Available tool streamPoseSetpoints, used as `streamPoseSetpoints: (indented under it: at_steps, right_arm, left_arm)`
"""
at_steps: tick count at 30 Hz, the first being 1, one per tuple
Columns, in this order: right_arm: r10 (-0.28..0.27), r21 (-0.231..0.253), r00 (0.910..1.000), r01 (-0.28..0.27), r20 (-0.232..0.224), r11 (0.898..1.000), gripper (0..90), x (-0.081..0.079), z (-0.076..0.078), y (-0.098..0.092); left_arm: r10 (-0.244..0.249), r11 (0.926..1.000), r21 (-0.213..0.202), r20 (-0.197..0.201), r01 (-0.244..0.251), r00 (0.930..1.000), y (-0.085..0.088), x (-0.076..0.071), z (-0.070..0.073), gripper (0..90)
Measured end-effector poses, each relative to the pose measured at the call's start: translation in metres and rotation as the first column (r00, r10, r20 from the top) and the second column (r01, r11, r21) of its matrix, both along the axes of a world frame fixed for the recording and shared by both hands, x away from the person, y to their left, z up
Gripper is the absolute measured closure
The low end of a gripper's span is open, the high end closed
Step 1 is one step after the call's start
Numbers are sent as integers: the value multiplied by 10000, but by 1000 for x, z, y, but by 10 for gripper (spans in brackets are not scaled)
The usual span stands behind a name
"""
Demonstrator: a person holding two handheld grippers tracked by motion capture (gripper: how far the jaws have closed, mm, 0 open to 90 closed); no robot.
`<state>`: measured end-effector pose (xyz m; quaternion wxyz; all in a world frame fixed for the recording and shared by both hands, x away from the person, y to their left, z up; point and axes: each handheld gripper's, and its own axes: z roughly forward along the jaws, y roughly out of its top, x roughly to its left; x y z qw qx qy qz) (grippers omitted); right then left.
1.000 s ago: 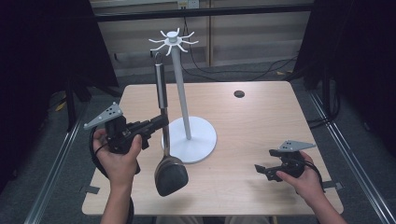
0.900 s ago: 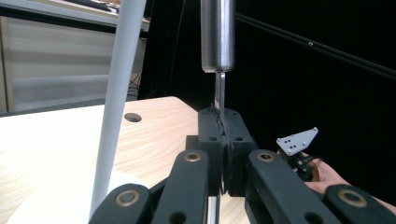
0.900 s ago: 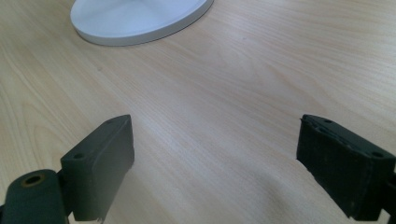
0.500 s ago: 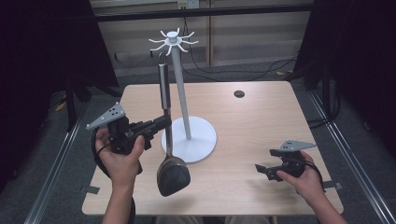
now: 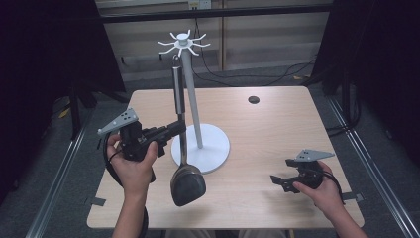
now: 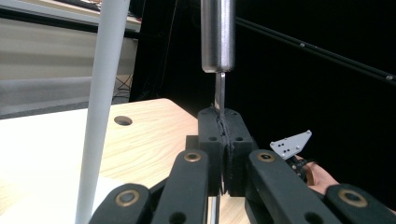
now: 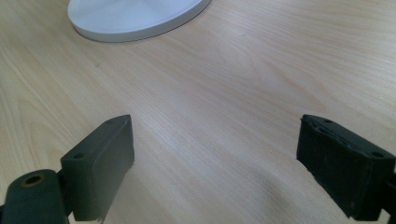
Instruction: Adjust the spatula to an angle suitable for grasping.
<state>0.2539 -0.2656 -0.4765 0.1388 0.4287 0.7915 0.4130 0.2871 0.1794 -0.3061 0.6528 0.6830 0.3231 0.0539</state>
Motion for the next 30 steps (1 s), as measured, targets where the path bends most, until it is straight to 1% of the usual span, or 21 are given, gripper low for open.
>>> streamPoseSetpoints:
  at_steps: [1, 2, 6, 10, 12, 16, 19, 20, 21, 23, 24, 27, 30]
  right_arm:
    - [-9, -20, 10000, 9, 25, 10000, 110, 0, 0, 0]
    - [-13, -2, 10000, 13, 13, 10000, 110, 0, 0, 0]
    - [5, 5, 10000, -5, 20, 10000, 110, 0, 1, -1]
    - [-9, 35, 10000, 9, 18, 10000, 110, 0, 1, -1]
    - [8, 14, 10000, -8, 14, 10000, 110, 0, 1, -1]
    - [23, 1, 10000, -23, 26, 10000, 110, 0, 0, 0]
    - [30, 5, 10000, -30, 25, 10000, 110, 0, 0, -1]
    - [41, 19, 10000, -41, 7, 10000, 110, 0, 0, -1]
    - [39, 21, 10000, -39, 16, 10000, 110, 0, 0, -1]
    - [37, 7, 10000, -37, 2, 10000, 110, 0, 0, -1]
    - [26, 21, 10000, -26, -1, 10000, 110, 0, -1, -1]
    - [20, -7, 10000, -20, 1, 10000, 110, 0, -1, -1]
    - [55, -4, 10000, -55, 29, 10000, 110, 0, -1, 0]
  left_arm:
    - [-22, 10000, -17, -20, 22, 10000, -1, 1, -1, 886]
    - [-29, 10000, 92, -43, 29, 10000, 0, 2, -1, 886]
    - [-30, 10000, -41, -62, 30, 10000, -1, 4, -3, 886]
    - [8, 10000, -58, -112, -9, 9999, -2, 7, -4, 885]
    - [-62, 9999, -83, -74, 62, 10000, -3, 9, -5, 885]
    - [-43, 10000, 50, -22, 43, 10000, -3, 12, -6, 884]
    - [17, 10000, -38, -53, -17, 10000, -4, 13, -7, 882]
    - [-32, 10000, 60, -27, 32, 10000, -4, 14, -7, 881]
    - [14, 10000, 42, -22, -14, 10000, -5, 14, -7, 881]
    - [-27, 9999, 132, 22, 26, 10000, -5, 15, -8, 881]
    - [-38, 10000, 25, 17, 38, 10000, -5, 16, -8, 881]
    - [-11, 9999, 131, 28, 11, 10000, -5, 18, -9, 878]
    - [-43, 10000, -14, -9, 43, 10000, -5, 20, -10, 875]
